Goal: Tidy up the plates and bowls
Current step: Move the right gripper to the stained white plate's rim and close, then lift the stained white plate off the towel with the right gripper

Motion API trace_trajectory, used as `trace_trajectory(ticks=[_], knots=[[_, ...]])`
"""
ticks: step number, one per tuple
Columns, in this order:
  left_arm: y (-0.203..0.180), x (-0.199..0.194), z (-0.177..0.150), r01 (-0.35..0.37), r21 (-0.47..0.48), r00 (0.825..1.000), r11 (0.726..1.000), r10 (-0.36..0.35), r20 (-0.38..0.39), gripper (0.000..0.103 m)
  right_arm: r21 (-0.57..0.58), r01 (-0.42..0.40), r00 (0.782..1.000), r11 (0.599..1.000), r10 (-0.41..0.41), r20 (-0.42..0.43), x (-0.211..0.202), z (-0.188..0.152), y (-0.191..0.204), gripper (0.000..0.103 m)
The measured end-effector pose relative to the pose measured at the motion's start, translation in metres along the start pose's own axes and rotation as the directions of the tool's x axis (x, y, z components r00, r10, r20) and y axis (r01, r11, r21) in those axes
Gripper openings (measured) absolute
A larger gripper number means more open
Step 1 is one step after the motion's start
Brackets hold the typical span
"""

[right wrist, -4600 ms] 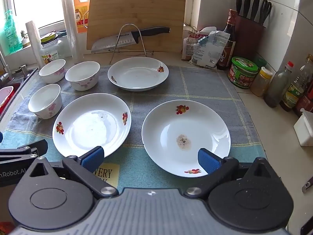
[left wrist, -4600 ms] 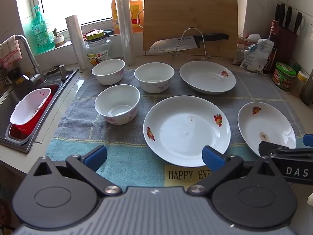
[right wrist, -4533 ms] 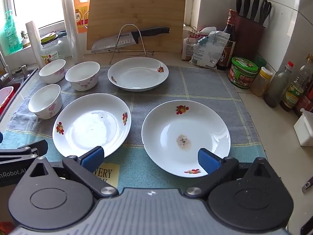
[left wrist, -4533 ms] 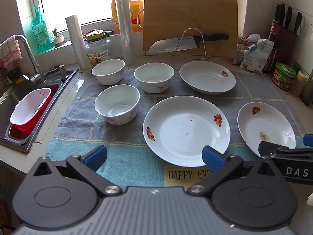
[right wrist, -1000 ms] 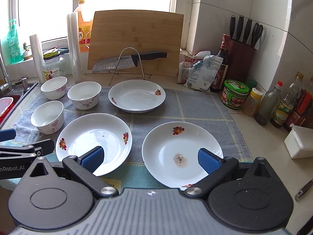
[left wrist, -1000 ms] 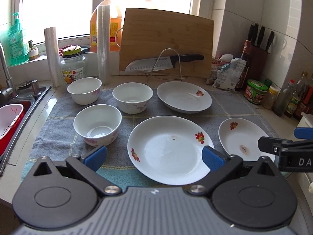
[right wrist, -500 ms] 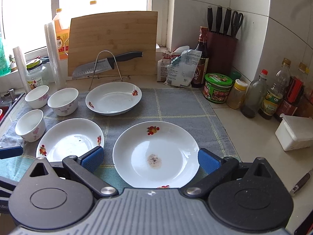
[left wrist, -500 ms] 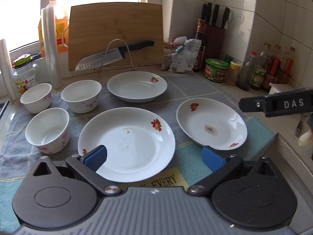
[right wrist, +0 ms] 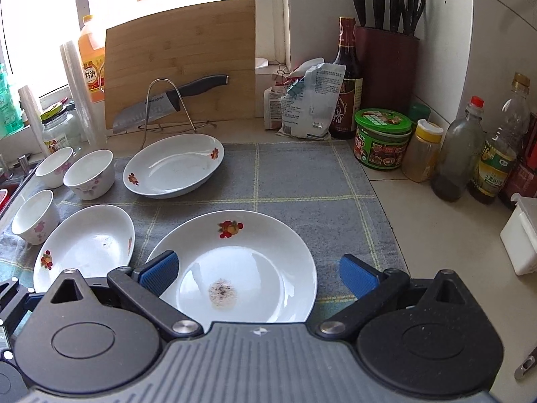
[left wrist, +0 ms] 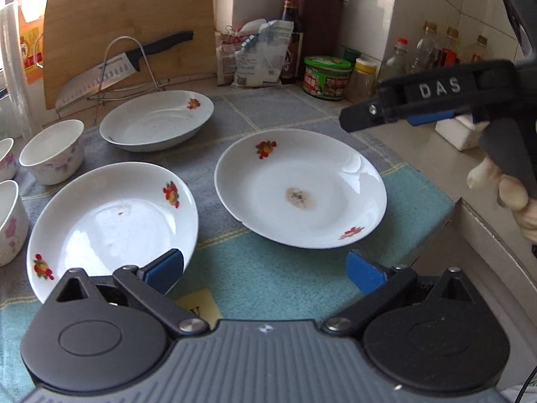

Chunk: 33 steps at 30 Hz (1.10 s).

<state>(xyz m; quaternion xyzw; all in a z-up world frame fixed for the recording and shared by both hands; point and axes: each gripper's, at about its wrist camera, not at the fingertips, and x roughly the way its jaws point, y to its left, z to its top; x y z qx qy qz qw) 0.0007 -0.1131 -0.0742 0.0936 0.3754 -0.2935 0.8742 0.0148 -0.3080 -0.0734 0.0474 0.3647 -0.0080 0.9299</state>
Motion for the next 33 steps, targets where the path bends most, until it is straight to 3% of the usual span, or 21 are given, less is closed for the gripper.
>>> trace_trajectory(ticks=[5, 12, 20, 28, 33], knots=[[-0.019, 0.029, -0.003, 0.005, 0.012, 0.998, 1.0, -0.004, -0.058, 0.102, -0.014, -0.007, 0.999, 1.0, 0.007, -0.045, 0.023, 0.002, -0.018, 0.103], [-0.029, 0.059, -0.002, -0.011, 0.008, 0.995, 1.0, 0.011, -0.102, 0.102, -0.027, -0.085, 0.992, 0.996, 0.083, -0.092, 0.052, 0.001, -0.035, 0.103], [-0.037, 0.075, 0.007, -0.051, 0.039, 0.996, 0.998, 0.054, -0.075, 0.103, -0.057, -0.182, 0.974, 0.982, 0.172, -0.146, 0.085, 0.002, -0.041, 0.103], [-0.039, 0.071, 0.0, -0.074, 0.011, 0.997, 0.997, 0.074, -0.011, 0.103, -0.083, -0.324, 0.935, 0.943, 0.305, -0.183, 0.11, 0.013, -0.047, 0.103], [-0.041, 0.068, -0.005, -0.08, 0.008, 0.996, 0.997, 0.08, 0.036, 0.103, -0.122, -0.419, 0.893, 0.9, 0.384, -0.235, 0.124, 0.022, -0.044, 0.103]])
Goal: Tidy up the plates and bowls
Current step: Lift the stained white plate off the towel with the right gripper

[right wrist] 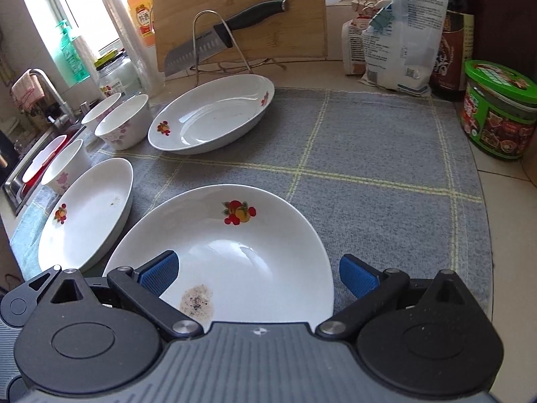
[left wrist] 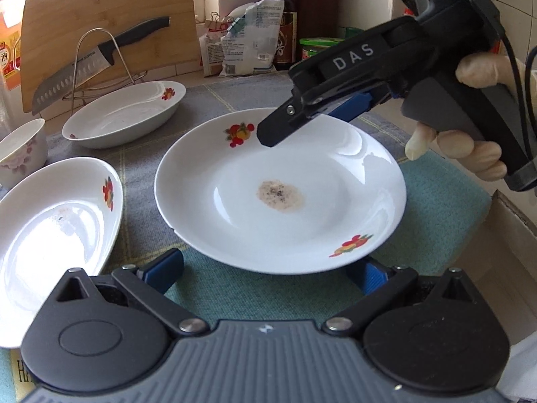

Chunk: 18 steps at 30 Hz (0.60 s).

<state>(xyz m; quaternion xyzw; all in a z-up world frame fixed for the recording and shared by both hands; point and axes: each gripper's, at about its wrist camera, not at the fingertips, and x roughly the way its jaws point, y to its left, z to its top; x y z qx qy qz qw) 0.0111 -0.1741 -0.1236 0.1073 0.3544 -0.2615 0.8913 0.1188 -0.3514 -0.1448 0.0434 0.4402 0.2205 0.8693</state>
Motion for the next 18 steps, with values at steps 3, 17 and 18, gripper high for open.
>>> trace_trajectory(ticks=[3, 17, 18], knots=[[0.0, -0.001, 0.001, 0.0, 0.002, 1.0, 1.0, 0.0, -0.003, 0.103, -0.026, -0.052, 0.998, 0.998, 0.051, -0.04, 0.007, 0.006, -0.002, 0.103], [0.0, 0.003, 0.001, 0.024, 0.025, 1.0, 0.999, -0.024, 0.004, 0.103, -0.181, -0.145, 0.979, 0.973, 0.115, -0.167, 0.025, 0.015, 0.0, 0.103], [0.0, 0.005, 0.003, 0.028, 0.028, 1.0, 0.999, -0.028, -0.002, 0.103, -0.203, -0.152, 0.977, 0.967, 0.116, -0.178, 0.026, 0.015, 0.001, 0.103]])
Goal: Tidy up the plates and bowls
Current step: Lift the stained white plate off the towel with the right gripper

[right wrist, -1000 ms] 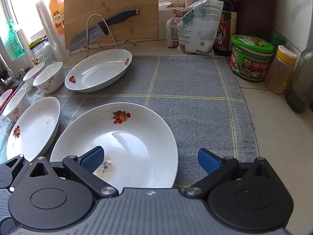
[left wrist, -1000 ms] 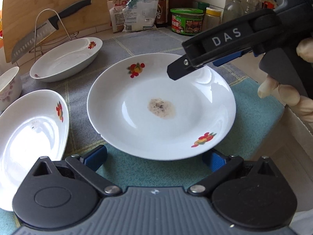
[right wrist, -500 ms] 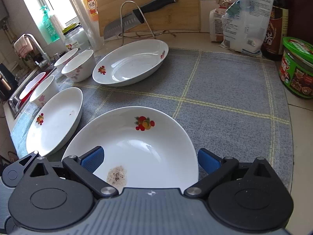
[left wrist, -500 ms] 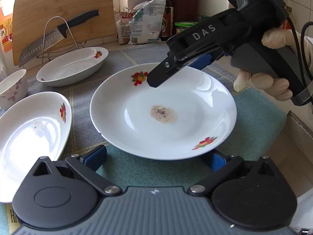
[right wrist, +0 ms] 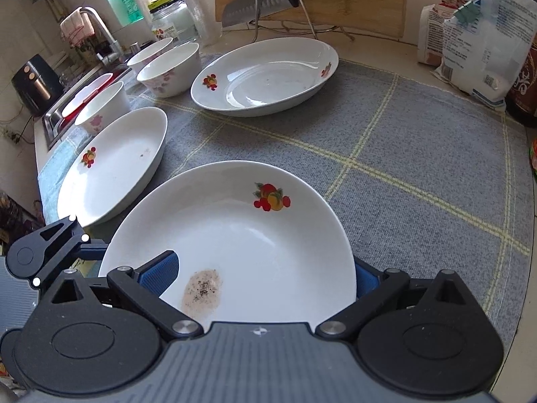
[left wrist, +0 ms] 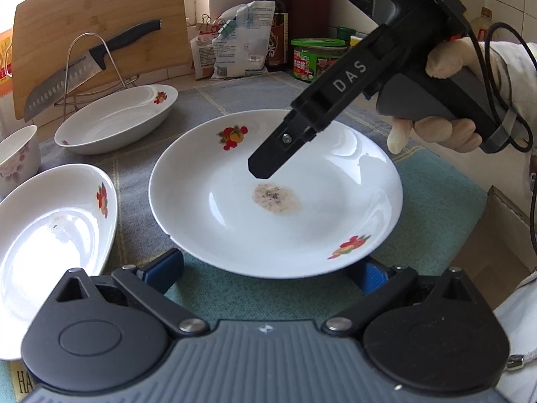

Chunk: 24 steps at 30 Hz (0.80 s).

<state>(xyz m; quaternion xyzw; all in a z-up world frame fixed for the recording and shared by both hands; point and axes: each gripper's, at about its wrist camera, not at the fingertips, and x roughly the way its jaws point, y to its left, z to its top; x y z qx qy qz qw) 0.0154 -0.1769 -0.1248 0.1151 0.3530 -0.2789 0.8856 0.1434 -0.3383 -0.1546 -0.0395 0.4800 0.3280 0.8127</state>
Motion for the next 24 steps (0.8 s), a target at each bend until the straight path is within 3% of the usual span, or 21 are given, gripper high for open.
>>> trace_trajectory(ticks=[11, 18, 24], knots=[[-0.002, 0.001, 0.0, 0.051, 0.043, 0.999, 0.998, -0.051, 0.003, 0.102, -0.056, -0.069, 0.997, 0.996, 0.067, -0.038, -0.003, 0.001, -0.006, 0.103], [0.003, 0.003, 0.002, 0.075, 0.065, 0.997, 0.995, -0.076, 0.007, 0.102, 0.006, -0.165, 0.986, 0.986, 0.165, -0.027, -0.007, 0.001, -0.021, 0.103], [0.006, 0.006, 0.005, 0.074, 0.065, 0.997, 0.995, -0.074, 0.002, 0.102, 0.017, -0.192, 0.981, 0.981, 0.192, -0.02, -0.002, 0.01, -0.025, 0.103]])
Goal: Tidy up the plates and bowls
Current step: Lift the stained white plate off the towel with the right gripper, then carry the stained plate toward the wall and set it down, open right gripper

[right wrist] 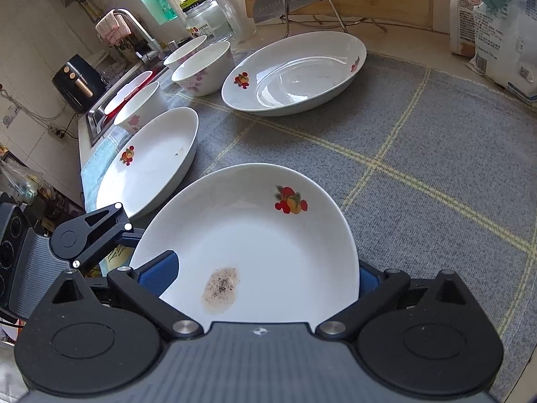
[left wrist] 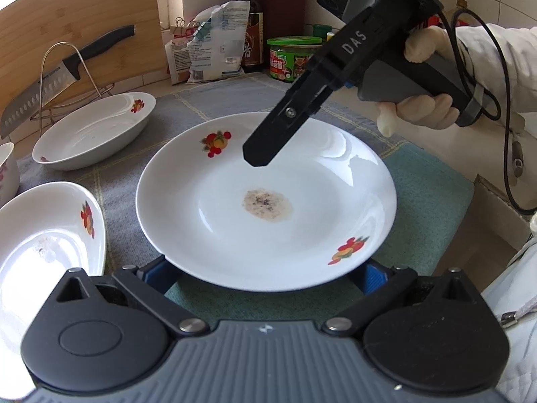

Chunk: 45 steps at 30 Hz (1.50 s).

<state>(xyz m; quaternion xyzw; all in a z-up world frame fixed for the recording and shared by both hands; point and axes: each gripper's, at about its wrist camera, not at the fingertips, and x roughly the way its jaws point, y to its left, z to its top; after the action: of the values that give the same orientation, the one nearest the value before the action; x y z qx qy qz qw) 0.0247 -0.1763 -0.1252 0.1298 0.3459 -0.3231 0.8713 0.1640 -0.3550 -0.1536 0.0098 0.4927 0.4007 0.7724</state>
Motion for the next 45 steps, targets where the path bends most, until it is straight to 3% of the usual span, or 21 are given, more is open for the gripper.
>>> trace_trajectory(ticks=[12, 22, 32, 45], knots=[[0.001, 0.0, 0.002, 0.001, -0.001, 1.0, 1.0, -0.001, -0.019, 0.102, 0.026, -0.038, 0.999, 0.999, 0.039, -0.002, -0.002, 0.001, -0.006, 0.103], [-0.004, 0.001, 0.012, -0.011, 0.011, 0.999, 1.0, 0.011, -0.032, 0.101, 0.014, -0.023, 1.0, 1.0, 0.023, 0.017, -0.01, 0.003, -0.007, 0.103], [-0.004, 0.014, 0.034, 0.002, 0.051, 1.0, 0.999, -0.002, -0.007, 0.101, 0.014, 0.029, 0.997, 0.999, -0.03, 0.068, -0.032, 0.008, -0.024, 0.103], [0.0, 0.066, 0.071, 0.072, 0.109, 0.997, 0.991, -0.073, 0.004, 0.101, 0.061, 0.13, 0.982, 0.99, -0.137, 0.129, -0.058, 0.012, -0.067, 0.103]])
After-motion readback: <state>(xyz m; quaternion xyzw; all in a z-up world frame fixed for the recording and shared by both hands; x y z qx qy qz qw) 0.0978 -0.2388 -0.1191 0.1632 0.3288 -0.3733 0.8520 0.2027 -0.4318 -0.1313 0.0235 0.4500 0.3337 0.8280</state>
